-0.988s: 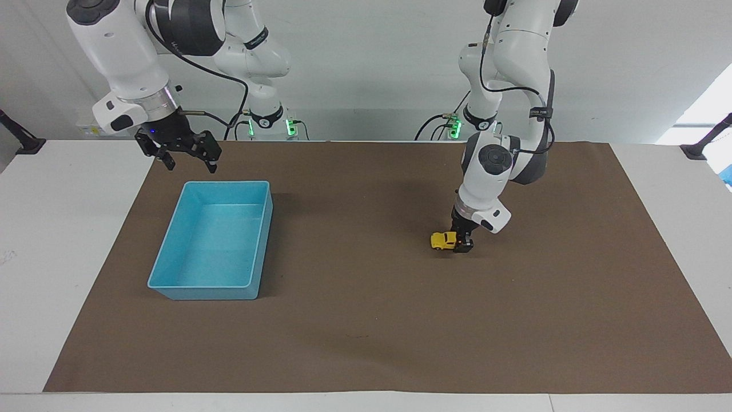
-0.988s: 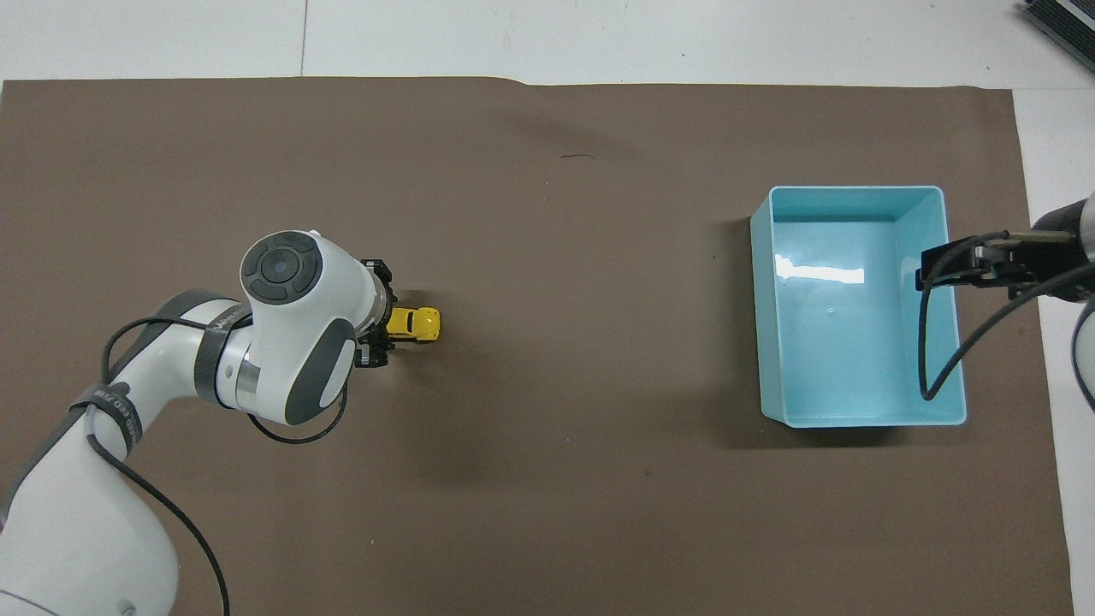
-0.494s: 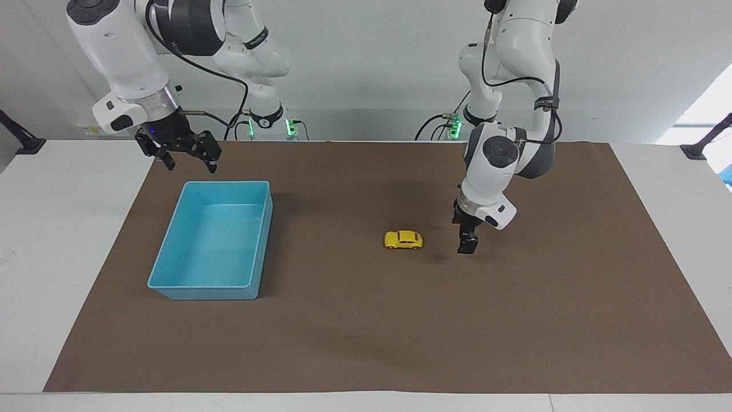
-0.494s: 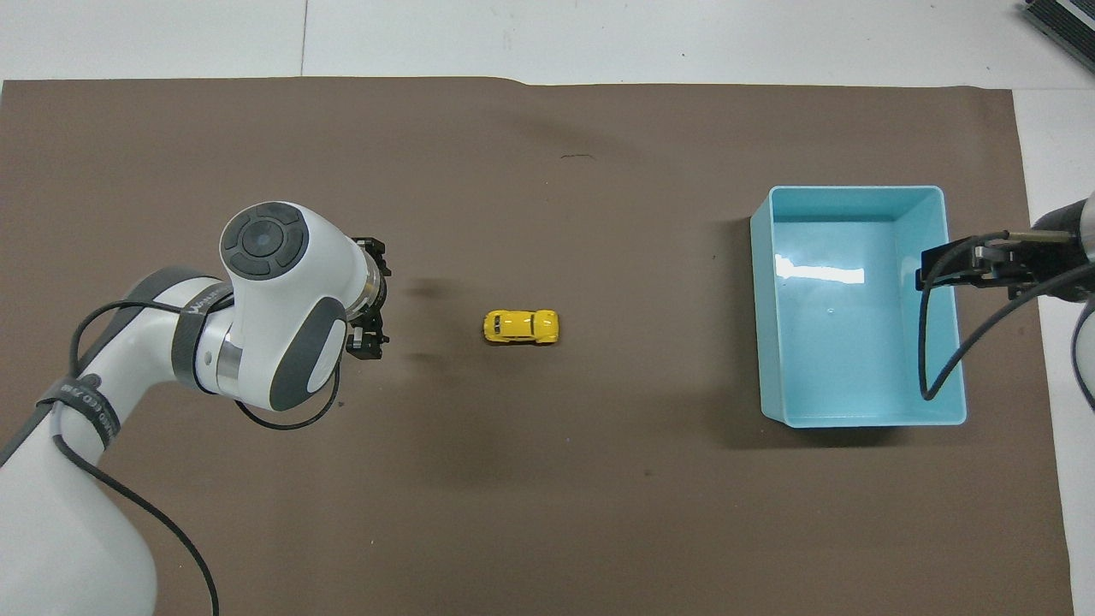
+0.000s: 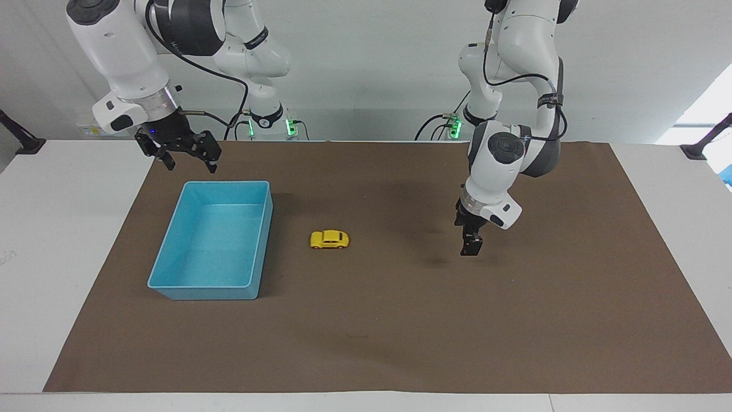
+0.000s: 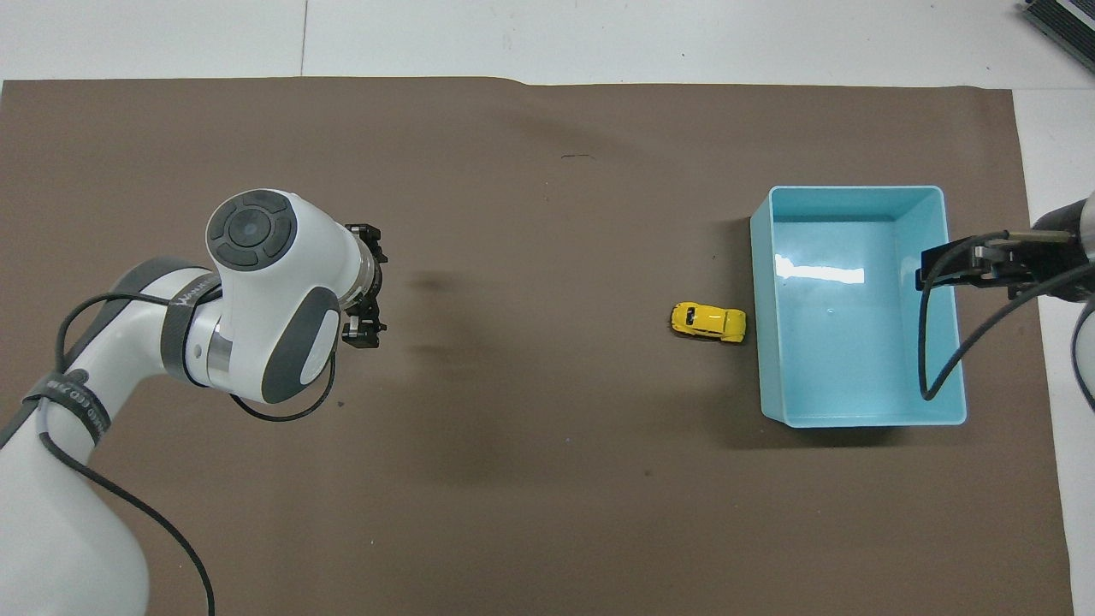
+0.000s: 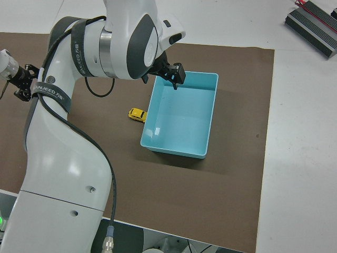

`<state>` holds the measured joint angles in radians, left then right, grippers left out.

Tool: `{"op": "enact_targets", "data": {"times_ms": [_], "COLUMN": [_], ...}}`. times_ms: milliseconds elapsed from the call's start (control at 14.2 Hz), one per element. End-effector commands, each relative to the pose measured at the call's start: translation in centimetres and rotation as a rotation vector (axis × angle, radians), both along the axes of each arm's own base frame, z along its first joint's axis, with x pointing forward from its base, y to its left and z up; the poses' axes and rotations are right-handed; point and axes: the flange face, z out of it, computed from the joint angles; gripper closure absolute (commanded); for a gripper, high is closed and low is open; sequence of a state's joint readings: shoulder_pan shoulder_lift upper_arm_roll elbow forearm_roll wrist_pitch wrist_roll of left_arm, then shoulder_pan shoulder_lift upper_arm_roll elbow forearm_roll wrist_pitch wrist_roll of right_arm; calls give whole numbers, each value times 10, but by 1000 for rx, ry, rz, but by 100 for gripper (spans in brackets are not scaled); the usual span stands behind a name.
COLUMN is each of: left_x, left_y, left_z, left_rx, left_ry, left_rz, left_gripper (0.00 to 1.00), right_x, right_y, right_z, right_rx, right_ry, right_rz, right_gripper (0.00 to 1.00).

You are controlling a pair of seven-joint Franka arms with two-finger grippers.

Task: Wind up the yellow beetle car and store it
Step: 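Lift the left gripper off the car, letting it roll toward the box, then retract the left gripper while the right gripper moves toward the car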

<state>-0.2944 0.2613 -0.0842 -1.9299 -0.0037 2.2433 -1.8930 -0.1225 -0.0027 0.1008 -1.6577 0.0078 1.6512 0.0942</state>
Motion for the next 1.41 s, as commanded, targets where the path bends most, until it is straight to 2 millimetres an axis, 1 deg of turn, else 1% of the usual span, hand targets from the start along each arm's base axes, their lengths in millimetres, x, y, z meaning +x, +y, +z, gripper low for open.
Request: {"op": "enact_targets", "data": {"times_ms": [0, 141, 212, 282, 423, 564, 706, 776, 917, 988, 1058, 1129, 1199, 1270, 1340], "left_x": [2, 6, 8, 10, 7, 4, 4, 1, 0, -2, 0, -1, -2, -2, -6], "left_y": [5, 7, 10, 16, 18, 20, 33, 36, 59, 63, 72, 74, 79, 86, 89], "left_z": [6, 15, 19, 28, 43, 57, 71, 81, 97, 105, 109, 114, 121, 125, 127], "left_rx": [3, 1, 5, 8, 11, 15, 22, 25, 35, 39, 43, 48, 54, 58, 53], "left_ry": [5, -8, -5, -7, -18, -31, -40, -46, -52, -58, -64, -74, -83, -80, -60], "left_rz": [-5, -14, -41, -74, -151, -235, -327, -380, -459, -506, -546, -602, -654, -707, -780], "left_gripper": [0, 0, 0, 0, 0, 0, 0, 0, 0, 0, 0, 0, 0, 0, 0], "right_x": [-5, -6, -6, -4, -4, -6, -7, -6, -8, -7, -6, -5, -3, -1, 0], "right_y": [0, 0, 0, 0, -2, 1, 3, 6, 13, 24, 30, 34, 46, 54, 56], "right_z": [2, 3, 3, 3, 3, 3, 2, 1, 1, -1, -4, -7, -11, -12, -12], "right_rx": [19, 19, 19, 15, 19, 22, 20, 20, 19, 19, 21, 28, 44, 48, 51], "right_ry": [-6, -3, -4, -12, -17, -4, 3, 2, -4, -1, 1, 8, 15, 1, -11], "right_rz": [-9, -9, -9, -2, 0, -6, -42, -81, -170, -191, -224, -277, -326, -370, -420], "right_gripper": [0, 0, 0, 0, 0, 0, 0, 0, 0, 0, 0, 0, 0, 0, 0]}}
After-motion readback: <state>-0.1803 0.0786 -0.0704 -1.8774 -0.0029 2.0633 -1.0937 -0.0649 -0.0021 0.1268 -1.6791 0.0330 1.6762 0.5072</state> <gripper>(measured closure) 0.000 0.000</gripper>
